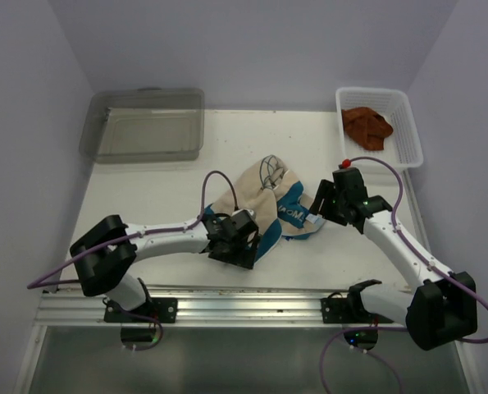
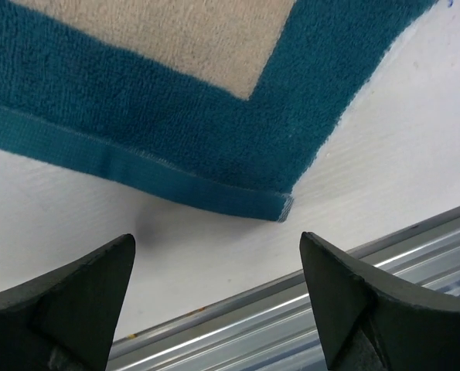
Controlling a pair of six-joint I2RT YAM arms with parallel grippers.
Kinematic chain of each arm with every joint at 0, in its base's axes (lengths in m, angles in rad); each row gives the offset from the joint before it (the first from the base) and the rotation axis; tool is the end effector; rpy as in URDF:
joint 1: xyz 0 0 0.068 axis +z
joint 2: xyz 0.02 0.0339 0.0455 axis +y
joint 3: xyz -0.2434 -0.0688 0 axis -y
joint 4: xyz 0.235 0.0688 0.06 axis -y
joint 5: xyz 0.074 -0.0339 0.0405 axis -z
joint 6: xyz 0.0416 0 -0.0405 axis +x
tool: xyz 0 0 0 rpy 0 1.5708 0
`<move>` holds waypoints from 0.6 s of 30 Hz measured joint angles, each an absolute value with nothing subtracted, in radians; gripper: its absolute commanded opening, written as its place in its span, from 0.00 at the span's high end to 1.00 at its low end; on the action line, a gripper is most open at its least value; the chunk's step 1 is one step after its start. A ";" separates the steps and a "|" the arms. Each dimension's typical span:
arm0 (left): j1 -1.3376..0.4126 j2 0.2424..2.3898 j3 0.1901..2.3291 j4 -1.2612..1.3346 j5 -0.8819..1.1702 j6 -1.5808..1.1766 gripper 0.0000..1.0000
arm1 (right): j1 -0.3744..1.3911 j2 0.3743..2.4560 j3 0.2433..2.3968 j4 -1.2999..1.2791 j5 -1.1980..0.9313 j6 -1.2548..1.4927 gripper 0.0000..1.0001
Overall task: Roll the towels
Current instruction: Flatten the towel
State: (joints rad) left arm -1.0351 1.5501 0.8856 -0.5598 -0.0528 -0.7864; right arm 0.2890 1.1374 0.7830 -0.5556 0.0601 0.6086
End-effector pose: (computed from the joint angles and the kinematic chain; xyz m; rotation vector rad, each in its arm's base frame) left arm 0.1429 -0.2364 0.1505 0.3425 2.8467 -0.3500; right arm 0.2211 0.0631 0.2179 0.4240 2.4682 0.3048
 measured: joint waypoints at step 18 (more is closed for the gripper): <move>-1.044 1.724 1.028 -0.537 -0.168 -0.877 0.92 | 0.289 1.137 0.781 -0.552 0.052 0.609 0.37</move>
State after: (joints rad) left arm -1.0439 1.7245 1.0275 -0.5373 -0.1680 -0.8768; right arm 0.2890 1.1374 0.7815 -0.5522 0.0525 0.6094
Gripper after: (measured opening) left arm 0.315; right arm 0.633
